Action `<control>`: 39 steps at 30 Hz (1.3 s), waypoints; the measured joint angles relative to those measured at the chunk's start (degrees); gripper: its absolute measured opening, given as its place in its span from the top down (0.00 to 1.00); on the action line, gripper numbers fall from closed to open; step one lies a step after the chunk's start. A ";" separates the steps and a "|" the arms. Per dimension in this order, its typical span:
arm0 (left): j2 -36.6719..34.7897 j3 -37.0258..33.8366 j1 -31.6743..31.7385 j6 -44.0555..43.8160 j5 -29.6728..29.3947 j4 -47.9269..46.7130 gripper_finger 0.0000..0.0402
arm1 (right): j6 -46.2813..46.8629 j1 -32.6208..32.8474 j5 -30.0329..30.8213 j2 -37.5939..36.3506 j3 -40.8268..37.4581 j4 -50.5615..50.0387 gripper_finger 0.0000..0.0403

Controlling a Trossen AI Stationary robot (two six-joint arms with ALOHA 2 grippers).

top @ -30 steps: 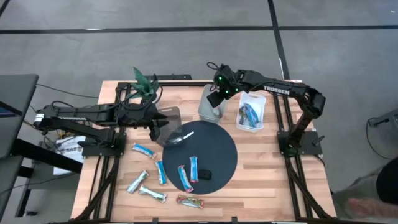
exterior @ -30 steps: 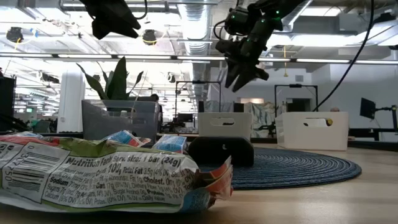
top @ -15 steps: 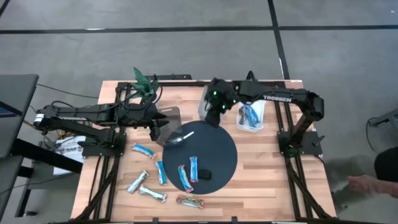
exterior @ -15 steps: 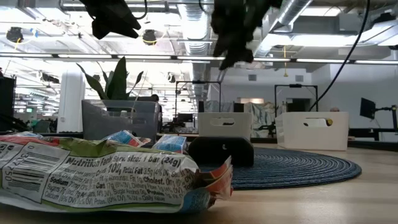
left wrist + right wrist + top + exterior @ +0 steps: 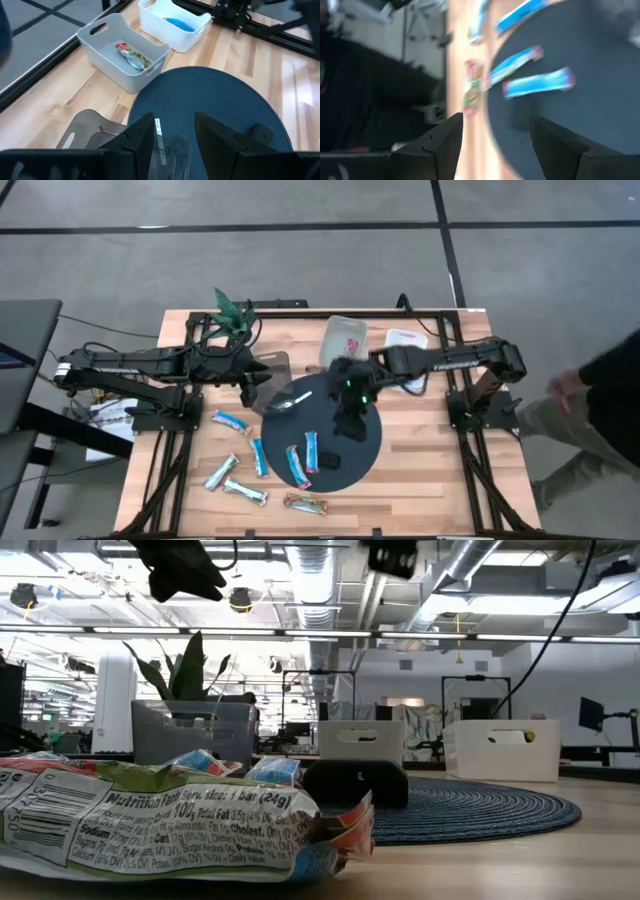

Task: Pick and place Granola Bars by type
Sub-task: Put the middle red granola bar into the gray bin

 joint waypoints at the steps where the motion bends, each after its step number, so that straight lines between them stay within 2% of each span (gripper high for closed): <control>1: 0.00 0.00 0.00 0.58 0.64 -0.01 0.67 | 0.14 1.84 -0.22 0.00 0.00 -0.57 0.47; 6: 0.00 0.00 0.00 1.50 2.84 -0.13 0.66 | 0.13 11.03 1.95 0.97 0.07 -4.08 0.47; 9: 0.00 0.00 0.00 1.99 5.13 -0.33 0.66 | 0.14 14.84 7.13 0.97 -0.60 -4.97 0.47; 14: 0.00 0.00 -0.02 3.27 9.17 -0.87 0.66 | 0.20 18.01 19.09 1.21 -4.04 -4.67 0.47; 16: 0.00 -0.01 -0.06 2.29 13.72 -0.83 0.66 | 1.91 18.43 20.57 2.76 -4.22 -2.68 0.47; 19: 0.42 0.00 -1.78 1.84 23.66 -0.69 0.66 | 5.29 19.16 20.70 6.02 -4.57 -3.04 0.47; 21: 1.11 0.00 -3.78 1.09 26.10 -0.78 0.66 | 6.91 19.42 20.18 8.01 -4.37 0.14 0.47; 26: 1.29 0.00 -8.67 -2.72 24.22 0.14 0.67 | 7.25 20.69 18.42 13.35 -4.41 6.28 0.47; 31: 5.45 0.04 -18.95 -5.08 24.12 7.45 0.67 | 7.17 21.92 17.78 14.18 -4.44 6.39 0.47; 37: 15.87 2.20 -27.24 -5.60 13.80 8.45 0.67 | 6.93 21.89 22.48 10.03 -4.39 3.99 0.47; 39: 19.85 2.71 -28.09 -4.12 12.95 8.22 0.67 | 6.72 21.66 24.15 8.70 -4.39 3.27 0.47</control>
